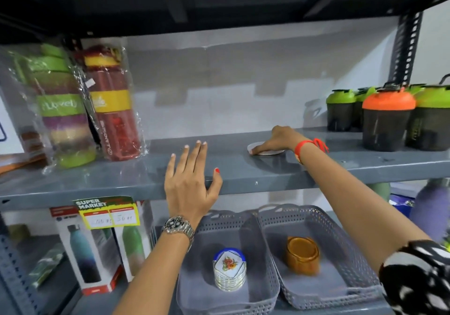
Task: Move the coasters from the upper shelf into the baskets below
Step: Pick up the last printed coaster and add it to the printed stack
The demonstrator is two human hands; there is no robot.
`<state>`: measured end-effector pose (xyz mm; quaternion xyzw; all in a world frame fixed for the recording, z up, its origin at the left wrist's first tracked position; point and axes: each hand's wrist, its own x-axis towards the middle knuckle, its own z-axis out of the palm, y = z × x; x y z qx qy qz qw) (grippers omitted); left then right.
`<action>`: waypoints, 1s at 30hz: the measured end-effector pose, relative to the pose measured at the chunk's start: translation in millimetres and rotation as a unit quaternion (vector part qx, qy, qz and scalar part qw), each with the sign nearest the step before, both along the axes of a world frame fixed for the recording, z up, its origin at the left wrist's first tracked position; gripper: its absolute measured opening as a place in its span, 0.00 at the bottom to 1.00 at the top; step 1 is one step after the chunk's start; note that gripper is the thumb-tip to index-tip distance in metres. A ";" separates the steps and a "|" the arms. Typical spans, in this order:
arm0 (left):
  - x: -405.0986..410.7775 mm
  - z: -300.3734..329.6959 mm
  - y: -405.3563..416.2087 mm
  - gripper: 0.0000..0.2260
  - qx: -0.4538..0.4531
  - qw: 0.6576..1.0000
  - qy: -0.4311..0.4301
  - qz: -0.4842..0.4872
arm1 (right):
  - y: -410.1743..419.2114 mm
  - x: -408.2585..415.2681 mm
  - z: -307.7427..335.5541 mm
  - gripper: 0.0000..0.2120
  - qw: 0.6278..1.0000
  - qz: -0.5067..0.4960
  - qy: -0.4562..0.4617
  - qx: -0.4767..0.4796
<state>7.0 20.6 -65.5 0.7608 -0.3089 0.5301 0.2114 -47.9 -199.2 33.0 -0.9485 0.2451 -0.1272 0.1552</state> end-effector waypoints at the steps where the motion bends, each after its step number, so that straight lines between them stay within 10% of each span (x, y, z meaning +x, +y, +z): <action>1: -0.6 -0.1 0.1 0.25 -0.003 1.000 0.000 -0.001 | -0.7 0.6 -1.2 0.34 1.000 -0.001 -0.009 -0.003; 9: -2.0 -0.2 0.1 0.25 -0.005 1.000 0.005 0.001 | 18.1 -15.9 -4.2 0.30 0.977 -0.013 -0.184 -0.112; 18: -1.8 0.4 1.0 0.25 -0.003 1.000 0.008 -0.004 | 64.7 -72.8 -25.3 0.37 0.819 -0.010 -0.542 -0.187; 24: -3.1 1.2 -0.3 0.26 -0.005 1.000 0.030 0.003 | 87.9 -100.1 -25.2 0.36 0.740 0.024 -0.632 -0.229; 30: -3.2 -0.3 0.7 0.25 -0.004 0.999 0.032 -0.002 | 102.9 -112.5 -20.2 0.38 0.738 0.049 -0.646 -0.188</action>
